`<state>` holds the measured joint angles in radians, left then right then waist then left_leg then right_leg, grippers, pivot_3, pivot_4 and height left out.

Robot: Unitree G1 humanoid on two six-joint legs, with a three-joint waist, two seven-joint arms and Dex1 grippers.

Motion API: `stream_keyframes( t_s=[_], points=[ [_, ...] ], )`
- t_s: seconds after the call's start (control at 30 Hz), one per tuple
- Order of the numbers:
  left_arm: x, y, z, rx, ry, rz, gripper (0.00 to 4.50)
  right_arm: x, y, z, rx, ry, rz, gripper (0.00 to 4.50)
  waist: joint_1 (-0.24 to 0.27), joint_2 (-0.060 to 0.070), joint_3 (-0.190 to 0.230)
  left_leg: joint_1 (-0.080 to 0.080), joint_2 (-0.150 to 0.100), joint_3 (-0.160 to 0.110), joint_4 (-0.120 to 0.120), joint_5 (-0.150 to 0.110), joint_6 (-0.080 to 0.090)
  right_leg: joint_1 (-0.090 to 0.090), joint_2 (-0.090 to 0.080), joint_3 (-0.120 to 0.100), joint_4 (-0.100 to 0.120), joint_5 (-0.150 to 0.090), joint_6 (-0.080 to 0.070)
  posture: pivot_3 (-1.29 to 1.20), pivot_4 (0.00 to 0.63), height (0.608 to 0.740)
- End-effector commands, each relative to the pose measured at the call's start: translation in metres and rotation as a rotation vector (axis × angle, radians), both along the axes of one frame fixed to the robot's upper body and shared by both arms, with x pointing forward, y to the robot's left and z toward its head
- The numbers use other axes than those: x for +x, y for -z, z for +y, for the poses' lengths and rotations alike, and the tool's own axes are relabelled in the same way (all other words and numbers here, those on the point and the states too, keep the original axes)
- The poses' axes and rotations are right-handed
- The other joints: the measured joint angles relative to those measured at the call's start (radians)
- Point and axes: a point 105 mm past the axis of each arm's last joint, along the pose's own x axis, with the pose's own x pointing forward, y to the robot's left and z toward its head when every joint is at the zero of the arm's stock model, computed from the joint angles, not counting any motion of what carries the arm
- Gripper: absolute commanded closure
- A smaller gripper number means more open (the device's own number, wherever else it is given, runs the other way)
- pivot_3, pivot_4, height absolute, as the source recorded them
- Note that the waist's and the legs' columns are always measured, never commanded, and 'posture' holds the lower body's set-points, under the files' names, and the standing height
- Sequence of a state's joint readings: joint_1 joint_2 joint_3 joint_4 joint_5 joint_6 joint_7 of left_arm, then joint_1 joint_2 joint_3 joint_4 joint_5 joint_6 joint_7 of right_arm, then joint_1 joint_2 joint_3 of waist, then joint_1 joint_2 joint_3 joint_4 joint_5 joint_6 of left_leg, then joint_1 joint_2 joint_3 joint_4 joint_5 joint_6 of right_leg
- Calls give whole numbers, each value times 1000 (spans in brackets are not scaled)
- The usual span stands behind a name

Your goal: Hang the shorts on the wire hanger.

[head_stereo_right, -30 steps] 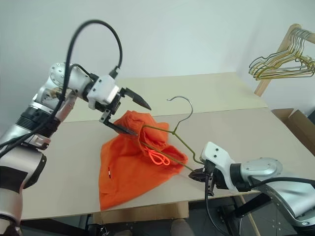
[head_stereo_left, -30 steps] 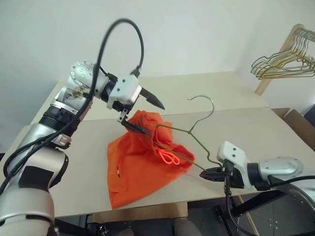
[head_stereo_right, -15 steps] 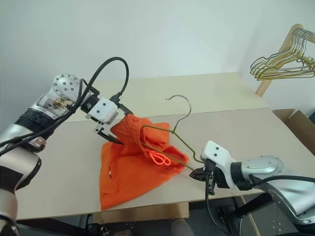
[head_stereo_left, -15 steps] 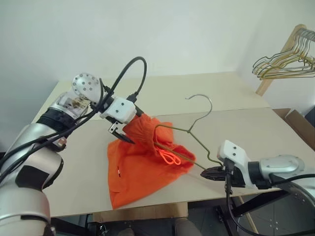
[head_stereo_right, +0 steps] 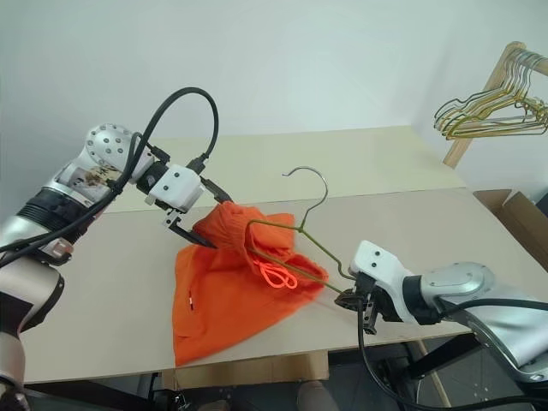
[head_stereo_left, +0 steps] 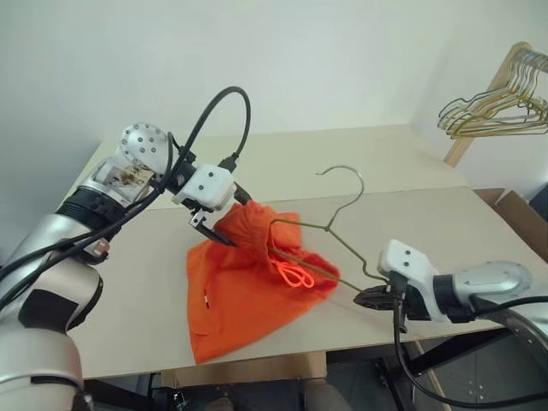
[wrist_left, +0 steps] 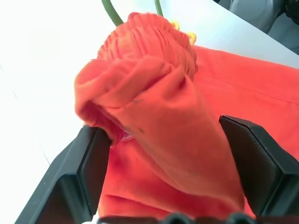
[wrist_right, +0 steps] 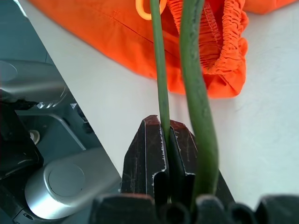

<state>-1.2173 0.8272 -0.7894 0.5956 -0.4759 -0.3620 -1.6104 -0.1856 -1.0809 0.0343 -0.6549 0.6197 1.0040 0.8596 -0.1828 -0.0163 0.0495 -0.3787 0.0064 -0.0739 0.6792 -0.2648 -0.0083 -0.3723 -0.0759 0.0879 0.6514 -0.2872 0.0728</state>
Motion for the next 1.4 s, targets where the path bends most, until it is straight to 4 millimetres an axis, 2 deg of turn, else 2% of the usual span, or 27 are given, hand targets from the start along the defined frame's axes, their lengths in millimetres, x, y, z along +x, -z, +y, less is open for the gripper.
stream_keyframes(
  t_s=[0.03,0.13,0.33,0.5,0.67,0.7,0.73,0.77,0.8,1.13,1.3,1.4],
  points=[
    [-1,3,-5,33,27,-24,622,8,-11,-1,-20,14,-54,4500,2,0,0,0,0,0,0,0,0,0,0,0,0,0,0,-229,0,740],
    [1,10,-5,77,15,-25,1151,9,-14,0,-24,14,-66,4500,1,0,0,0,0,0,0,0,0,0,0,0,0,0,0,-236,0,740],
    [7,14,-12,83,1,-45,3099,9,-21,0,-42,13,-94,4500,-1,0,0,-1,0,0,0,0,0,0,0,0,-1,0,0,-245,0,740],
    [9,14,-18,68,-3,-50,4450,10,-25,1,-62,12,-126,4500,-4,0,0,0,0,0,0,0,0,0,0,0,0,0,0,-249,0,740],
    [9,16,-18,45,-28,-25,4482,17,-34,2,-78,8,-237,4500,-25,0,0,-1,0,0,0,0,0,0,0,0,0,0,0,-252,0,740],
    [9,15,-19,35,-36,-20,4500,18,-34,1,-82,16,-252,3944,-25,0,0,-1,0,0,0,0,0,0,0,0,0,0,0,-252,0,740],
    [10,15,-19,25,-44,-15,4500,20,-34,0,-86,21,-262,3921,-26,0,0,-1,0,0,0,0,0,0,0,0,0,0,0,-252,0,740],
    [11,15,-20,15,-57,-8,4500,20,-34,-2,-92,26,-268,3563,-26,0,0,0,0,0,0,0,0,0,0,0,0,0,0,-258,0,740],
    [12,15,-20,4,-71,1,4500,21,-35,-4,-95,32,-270,3426,-27,0,0,0,0,0,0,0,0,0,0,0,0,0,0,-259,0,740],
    [20,20,-9,-62,-228,96,4500,29,-52,-52,-43,288,-342,23,-28,0,0,-1,-1,-1,0,0,0,0,-1,0,1,0,0,-265,0,740],
    [25,19,-4,-100,-294,125,4500,33,-74,-74,70,433,-446,23,-30,0,0,1,-1,-1,0,0,0,0,0,0,3,0,0,-264,0,740],
    [31,13,-3,-145,-346,119,4500,20,-85,-84,241,480,-473,23,-28,0,0,1,-1,-1,0,0,0,0,0,1,4,0,0,-260,0,740]
  ],
)
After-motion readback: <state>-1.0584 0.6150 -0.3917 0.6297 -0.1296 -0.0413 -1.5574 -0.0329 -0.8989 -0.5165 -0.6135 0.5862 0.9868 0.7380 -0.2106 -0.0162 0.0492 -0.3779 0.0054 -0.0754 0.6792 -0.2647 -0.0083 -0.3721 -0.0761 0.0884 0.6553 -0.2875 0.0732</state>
